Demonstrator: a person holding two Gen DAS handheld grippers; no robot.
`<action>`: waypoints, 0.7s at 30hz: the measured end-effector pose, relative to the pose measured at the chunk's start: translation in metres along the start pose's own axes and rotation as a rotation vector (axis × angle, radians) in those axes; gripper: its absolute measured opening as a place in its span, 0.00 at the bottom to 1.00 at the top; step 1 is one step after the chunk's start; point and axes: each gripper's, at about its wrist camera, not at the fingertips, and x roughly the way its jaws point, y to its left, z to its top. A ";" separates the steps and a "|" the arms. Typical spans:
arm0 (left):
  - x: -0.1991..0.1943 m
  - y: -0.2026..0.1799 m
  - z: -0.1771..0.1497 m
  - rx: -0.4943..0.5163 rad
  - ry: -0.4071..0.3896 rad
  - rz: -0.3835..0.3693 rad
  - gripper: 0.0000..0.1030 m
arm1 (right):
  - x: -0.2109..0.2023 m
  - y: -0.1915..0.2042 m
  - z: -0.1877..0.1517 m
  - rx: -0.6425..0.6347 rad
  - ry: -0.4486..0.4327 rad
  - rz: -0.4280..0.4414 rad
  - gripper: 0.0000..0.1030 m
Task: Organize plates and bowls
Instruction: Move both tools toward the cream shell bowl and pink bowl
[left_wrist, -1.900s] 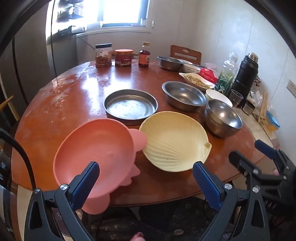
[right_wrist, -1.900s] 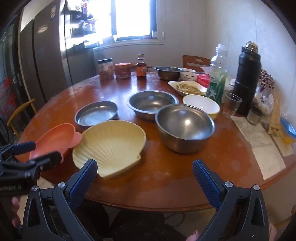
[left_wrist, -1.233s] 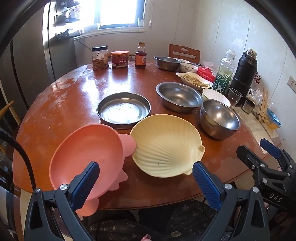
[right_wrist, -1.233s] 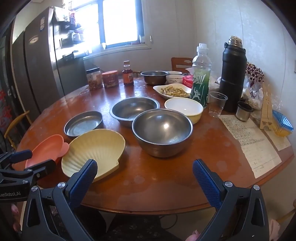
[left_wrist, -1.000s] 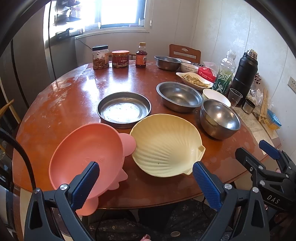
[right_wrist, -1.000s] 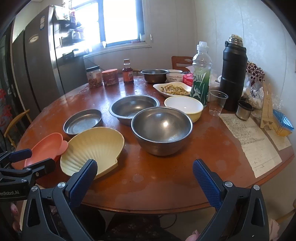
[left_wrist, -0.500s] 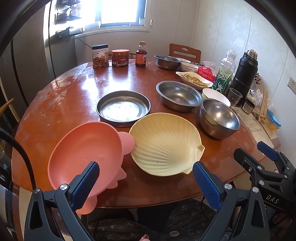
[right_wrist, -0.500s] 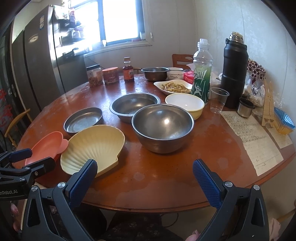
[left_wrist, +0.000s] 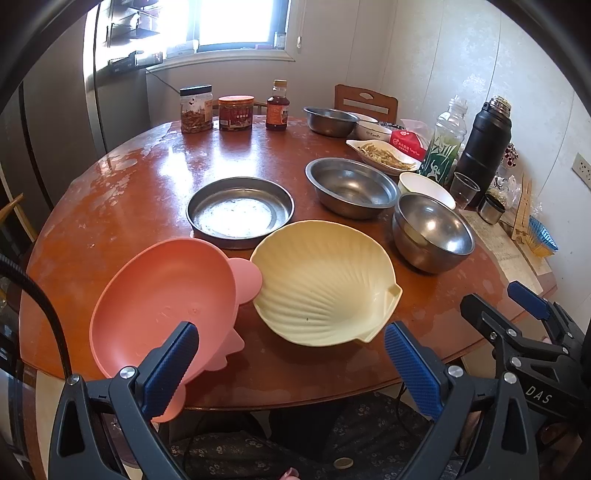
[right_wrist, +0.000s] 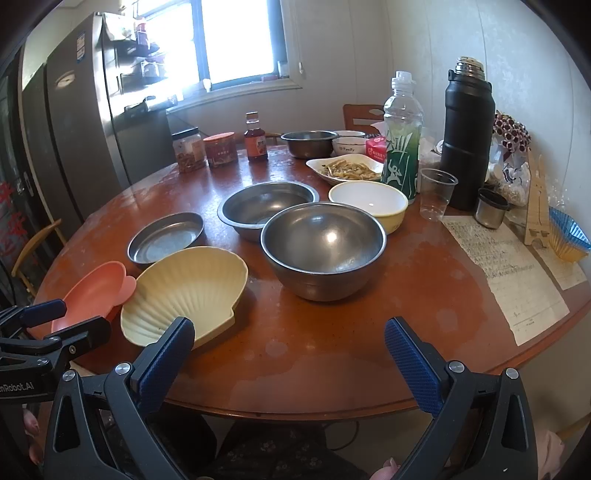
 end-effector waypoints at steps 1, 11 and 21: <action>0.000 0.000 0.000 0.001 0.000 0.000 0.99 | 0.000 0.000 0.000 0.000 0.001 0.001 1.00; -0.001 -0.002 -0.001 -0.006 0.003 -0.009 0.99 | 0.000 -0.004 -0.001 0.015 -0.001 0.012 1.00; -0.003 -0.008 -0.002 -0.003 0.033 -0.028 0.99 | 0.002 -0.009 0.003 0.020 0.007 0.034 1.00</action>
